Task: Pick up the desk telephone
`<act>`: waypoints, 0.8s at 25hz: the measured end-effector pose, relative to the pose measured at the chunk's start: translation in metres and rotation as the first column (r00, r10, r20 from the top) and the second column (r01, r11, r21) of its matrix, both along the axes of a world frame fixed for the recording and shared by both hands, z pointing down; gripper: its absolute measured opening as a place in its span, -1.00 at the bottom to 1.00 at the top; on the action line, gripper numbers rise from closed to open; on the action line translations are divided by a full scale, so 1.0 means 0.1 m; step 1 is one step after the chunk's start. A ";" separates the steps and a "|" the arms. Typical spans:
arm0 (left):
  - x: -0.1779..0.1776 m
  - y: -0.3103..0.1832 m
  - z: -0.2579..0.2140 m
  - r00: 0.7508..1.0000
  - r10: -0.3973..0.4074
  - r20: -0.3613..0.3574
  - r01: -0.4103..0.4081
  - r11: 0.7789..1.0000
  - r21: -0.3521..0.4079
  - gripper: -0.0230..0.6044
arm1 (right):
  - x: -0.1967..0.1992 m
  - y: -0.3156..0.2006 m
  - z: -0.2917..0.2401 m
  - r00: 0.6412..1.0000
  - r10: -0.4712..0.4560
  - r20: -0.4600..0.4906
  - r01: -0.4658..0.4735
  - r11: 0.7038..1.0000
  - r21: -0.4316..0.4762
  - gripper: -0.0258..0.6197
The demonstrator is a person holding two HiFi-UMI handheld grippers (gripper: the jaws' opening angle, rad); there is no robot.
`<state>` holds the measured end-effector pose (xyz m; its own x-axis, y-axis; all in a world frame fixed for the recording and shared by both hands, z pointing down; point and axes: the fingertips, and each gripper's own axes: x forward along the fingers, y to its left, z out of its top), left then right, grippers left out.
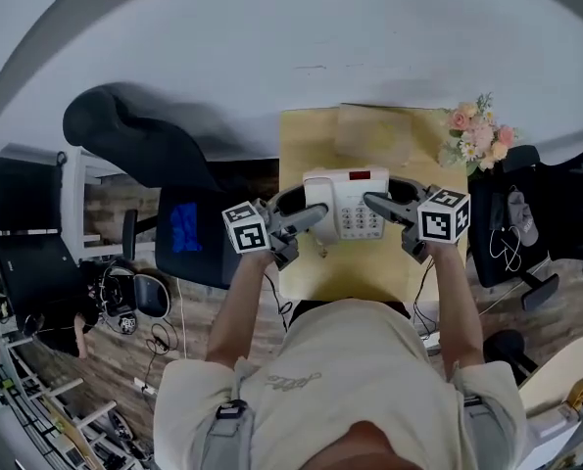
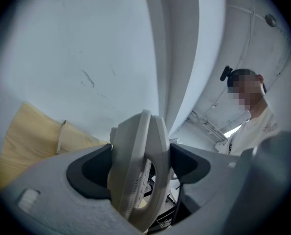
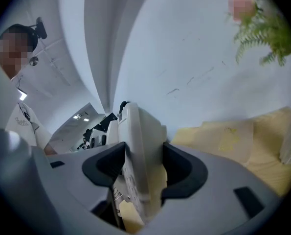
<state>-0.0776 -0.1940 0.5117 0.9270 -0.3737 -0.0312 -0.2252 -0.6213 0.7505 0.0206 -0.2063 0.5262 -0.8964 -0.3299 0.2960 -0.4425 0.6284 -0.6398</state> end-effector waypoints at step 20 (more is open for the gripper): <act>0.00 0.05 -1.69 0.999 -0.014 -0.040 0.026 0.952 0.304 0.24 | 0.04 0.05 -1.70 0.998 0.050 0.045 -0.061 0.950 0.308 -0.20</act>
